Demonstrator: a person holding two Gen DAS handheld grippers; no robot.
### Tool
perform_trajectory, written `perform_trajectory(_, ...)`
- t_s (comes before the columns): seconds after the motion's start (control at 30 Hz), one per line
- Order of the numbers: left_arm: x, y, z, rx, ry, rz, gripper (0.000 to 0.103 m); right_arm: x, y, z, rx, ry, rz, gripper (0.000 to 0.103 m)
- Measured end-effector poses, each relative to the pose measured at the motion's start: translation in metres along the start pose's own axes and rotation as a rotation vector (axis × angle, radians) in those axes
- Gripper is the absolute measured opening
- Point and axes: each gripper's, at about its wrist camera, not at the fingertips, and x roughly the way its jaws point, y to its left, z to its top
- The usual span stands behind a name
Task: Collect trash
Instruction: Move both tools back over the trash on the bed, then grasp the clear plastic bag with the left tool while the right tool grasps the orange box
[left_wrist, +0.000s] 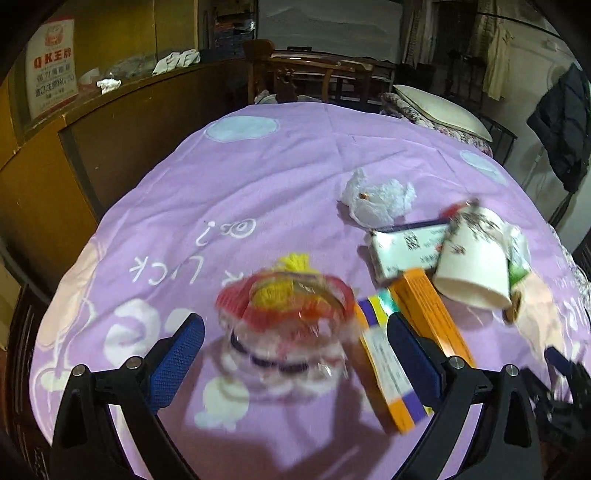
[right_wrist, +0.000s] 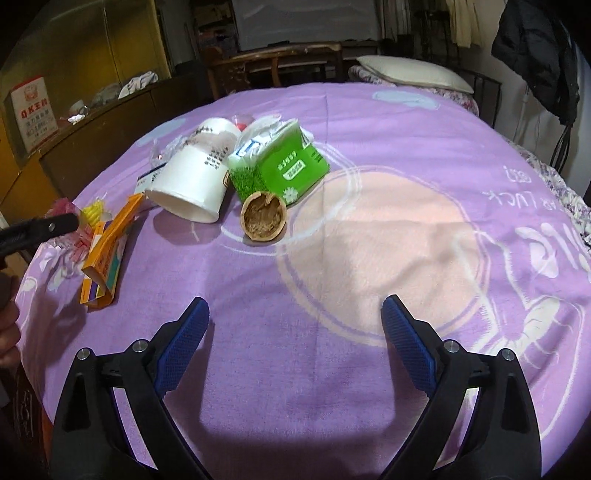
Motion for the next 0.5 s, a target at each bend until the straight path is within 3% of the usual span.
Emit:
perform_trajectory(0.13,0.012,0.01,0.002,-0.018,0.014,0.043,0.097,0.001,-0.005,0.0,0.022,0.003,0.022,0.091)
perform_trajectory(0.37,-0.01,0.057,-0.021,-0.03,0.004,0.146,0.097,0.002,-0.002,0.002,0.021,0.011,0.02,0.093)
perform_trajectory(0.5,-0.027,0.083,-0.038,-0.075,0.02,0.104,0.097,0.002,-0.003,0.002,0.024,0.009,0.026,0.093)
